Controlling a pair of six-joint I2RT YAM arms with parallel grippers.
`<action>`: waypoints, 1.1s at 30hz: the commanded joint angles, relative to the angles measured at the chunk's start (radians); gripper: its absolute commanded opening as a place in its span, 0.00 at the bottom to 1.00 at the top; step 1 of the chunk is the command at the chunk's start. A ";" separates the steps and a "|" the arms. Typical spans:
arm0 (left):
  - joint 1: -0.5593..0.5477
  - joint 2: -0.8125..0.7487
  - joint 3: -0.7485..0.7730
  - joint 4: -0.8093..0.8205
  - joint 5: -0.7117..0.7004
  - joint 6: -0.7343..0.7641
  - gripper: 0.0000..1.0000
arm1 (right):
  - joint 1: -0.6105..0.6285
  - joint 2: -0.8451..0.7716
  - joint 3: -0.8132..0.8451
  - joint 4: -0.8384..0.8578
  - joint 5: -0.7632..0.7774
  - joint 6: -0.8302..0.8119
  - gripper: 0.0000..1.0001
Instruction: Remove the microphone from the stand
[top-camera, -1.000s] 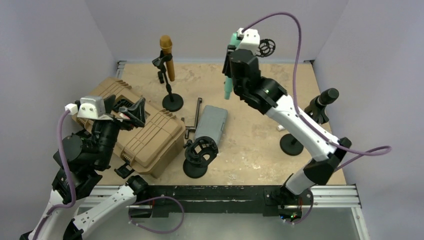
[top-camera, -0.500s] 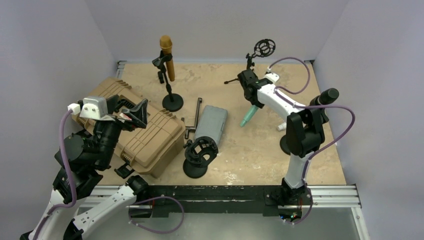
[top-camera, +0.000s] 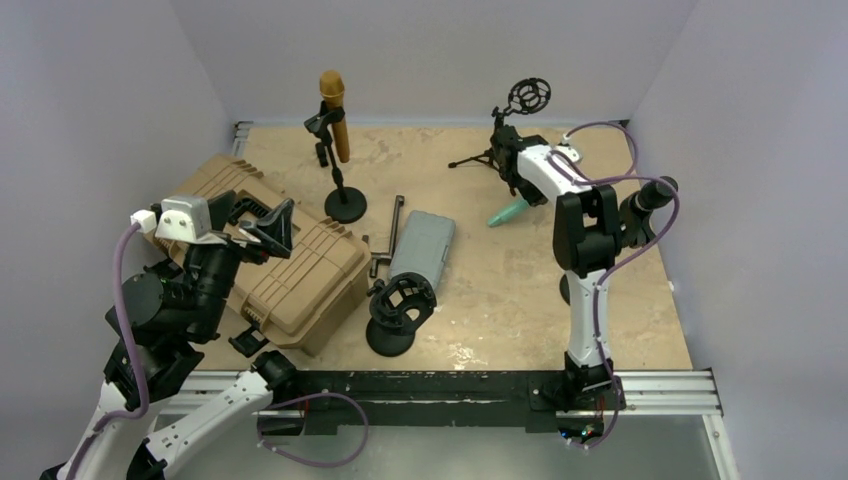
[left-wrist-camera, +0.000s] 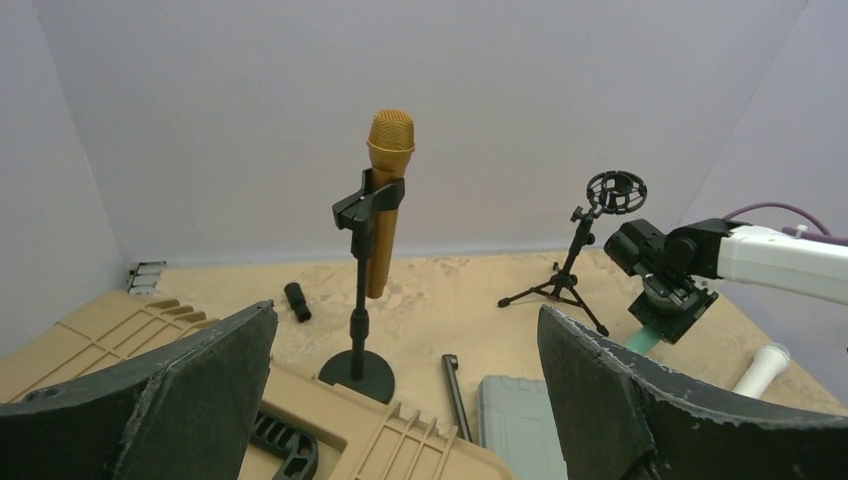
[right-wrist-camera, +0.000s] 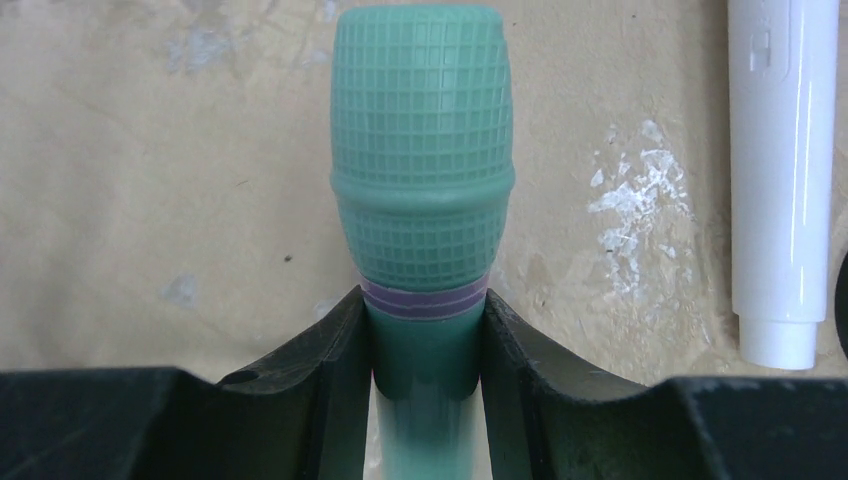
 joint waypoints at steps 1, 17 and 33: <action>0.002 -0.005 -0.009 0.044 0.010 -0.001 1.00 | -0.023 0.075 0.074 -0.184 0.133 0.148 0.00; 0.002 -0.013 -0.009 0.045 0.021 -0.007 1.00 | -0.038 0.041 -0.042 0.097 0.115 -0.179 0.58; 0.002 0.012 -0.009 0.040 0.026 -0.010 1.00 | 0.202 -0.162 -0.139 0.027 0.191 -0.308 0.99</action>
